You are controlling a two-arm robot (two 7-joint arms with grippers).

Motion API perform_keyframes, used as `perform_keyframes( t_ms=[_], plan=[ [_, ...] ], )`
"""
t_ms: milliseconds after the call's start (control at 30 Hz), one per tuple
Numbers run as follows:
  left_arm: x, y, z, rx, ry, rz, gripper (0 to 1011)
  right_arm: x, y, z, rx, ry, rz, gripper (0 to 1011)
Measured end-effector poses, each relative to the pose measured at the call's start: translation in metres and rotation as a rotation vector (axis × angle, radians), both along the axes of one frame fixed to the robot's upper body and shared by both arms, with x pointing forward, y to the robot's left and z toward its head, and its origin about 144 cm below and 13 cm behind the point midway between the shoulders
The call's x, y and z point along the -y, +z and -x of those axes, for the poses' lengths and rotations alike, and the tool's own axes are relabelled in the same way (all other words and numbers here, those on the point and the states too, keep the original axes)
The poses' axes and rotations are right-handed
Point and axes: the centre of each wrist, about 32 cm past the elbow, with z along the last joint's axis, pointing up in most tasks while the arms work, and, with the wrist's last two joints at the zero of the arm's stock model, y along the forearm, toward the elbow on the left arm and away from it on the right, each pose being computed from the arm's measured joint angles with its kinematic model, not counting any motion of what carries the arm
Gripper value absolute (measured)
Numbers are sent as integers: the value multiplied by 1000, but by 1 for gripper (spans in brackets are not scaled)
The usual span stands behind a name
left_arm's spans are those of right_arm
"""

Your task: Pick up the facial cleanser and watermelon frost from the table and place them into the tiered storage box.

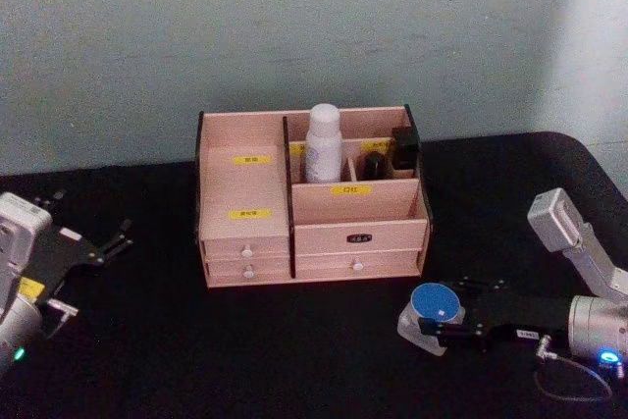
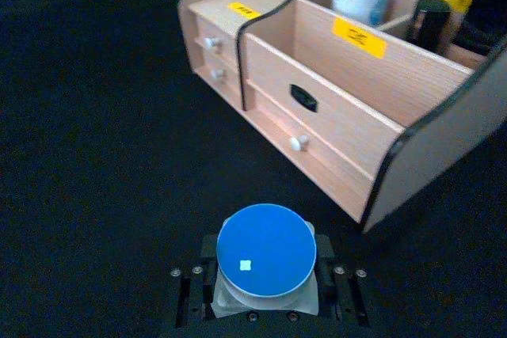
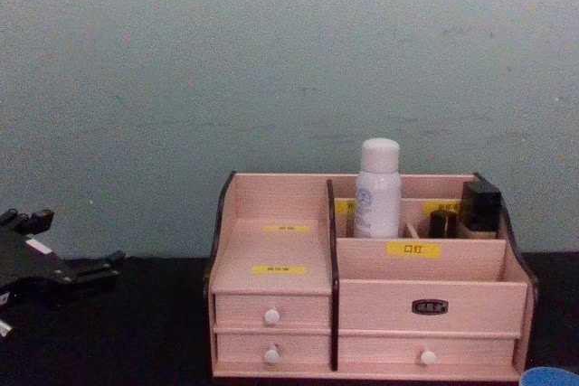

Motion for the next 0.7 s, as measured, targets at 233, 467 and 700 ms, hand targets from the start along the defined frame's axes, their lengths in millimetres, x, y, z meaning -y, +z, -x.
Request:
perform_keyframes(
  t_ms=[233, 467, 700],
  plan=[
    [0, 0, 0, 0, 0, 0, 1001, 0, 3, -1, 16, 48, -1, 729],
    [0, 0, 0, 0, 0, 0, 1001, -3, 12, -6, 45, 86, -17, 729],
    [0, 0, 0, 0, 0, 0, 1001, -11, 20, -13, 84, 129, -38, 730]
  ],
)
